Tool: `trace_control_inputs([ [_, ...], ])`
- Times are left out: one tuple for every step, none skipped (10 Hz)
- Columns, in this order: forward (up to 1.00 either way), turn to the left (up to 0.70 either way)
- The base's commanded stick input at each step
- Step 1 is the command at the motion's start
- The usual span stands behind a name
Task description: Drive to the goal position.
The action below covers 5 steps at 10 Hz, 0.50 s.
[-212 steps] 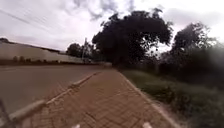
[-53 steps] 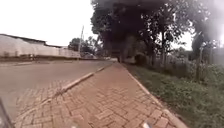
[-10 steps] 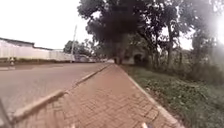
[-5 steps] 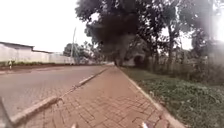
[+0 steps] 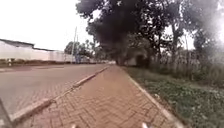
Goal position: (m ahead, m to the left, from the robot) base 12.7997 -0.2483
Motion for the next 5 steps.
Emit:
trace_control_inputs([
  [0.5,0.0],
  [0.5,0.0],
  [0.5,0.0],
  [0.5,0.0],
  [0.5,0.0],
])
